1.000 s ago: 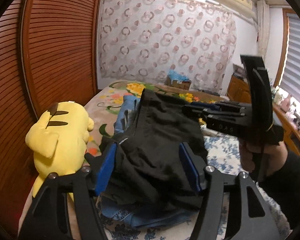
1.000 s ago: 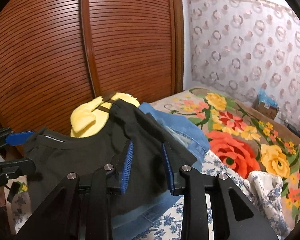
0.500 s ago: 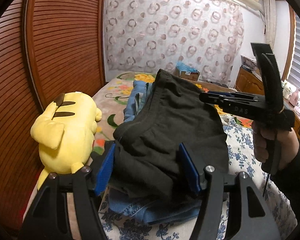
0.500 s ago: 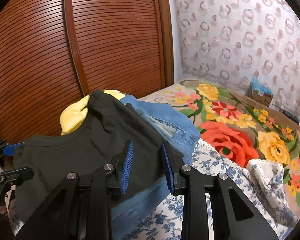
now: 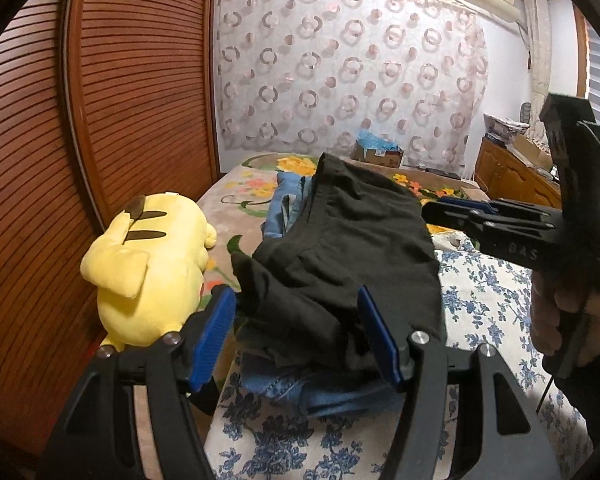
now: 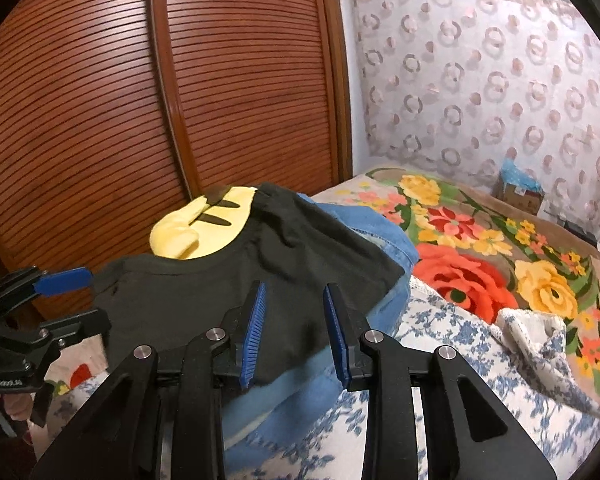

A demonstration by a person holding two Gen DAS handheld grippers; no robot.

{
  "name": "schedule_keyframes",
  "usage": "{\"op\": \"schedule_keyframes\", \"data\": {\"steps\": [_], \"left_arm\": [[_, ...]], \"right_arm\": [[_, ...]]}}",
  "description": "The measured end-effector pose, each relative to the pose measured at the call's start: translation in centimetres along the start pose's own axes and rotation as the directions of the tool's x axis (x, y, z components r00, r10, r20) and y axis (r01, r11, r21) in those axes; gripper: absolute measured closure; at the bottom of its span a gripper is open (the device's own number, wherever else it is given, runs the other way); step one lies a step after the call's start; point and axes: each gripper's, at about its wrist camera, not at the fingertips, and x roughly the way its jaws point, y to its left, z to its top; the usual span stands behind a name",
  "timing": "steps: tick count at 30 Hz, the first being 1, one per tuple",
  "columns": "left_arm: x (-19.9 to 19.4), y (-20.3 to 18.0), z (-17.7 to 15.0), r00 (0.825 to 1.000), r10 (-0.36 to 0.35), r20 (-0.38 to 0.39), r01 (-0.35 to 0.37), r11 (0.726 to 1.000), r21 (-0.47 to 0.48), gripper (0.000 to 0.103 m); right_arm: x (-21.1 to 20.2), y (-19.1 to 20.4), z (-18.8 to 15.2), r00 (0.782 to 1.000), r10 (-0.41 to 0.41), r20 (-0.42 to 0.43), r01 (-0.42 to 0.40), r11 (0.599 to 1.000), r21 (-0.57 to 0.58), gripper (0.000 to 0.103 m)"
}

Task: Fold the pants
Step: 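Lower the black pants onto the jeans stack with both grippers, then open both grippers and withdraw them from the stacked pants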

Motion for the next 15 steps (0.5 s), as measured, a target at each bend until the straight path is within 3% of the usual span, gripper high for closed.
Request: {"op": "schedule_keyframes", "data": {"steps": [15], "left_arm": [[-4.7,-3.4,-0.2,0.997,-0.049,0.052,0.047,0.998,0.04,0.04]], "right_arm": [[-8.9,0.6,-3.5,0.99,-0.127,0.056,0.123,0.99,0.064,0.064]]}}
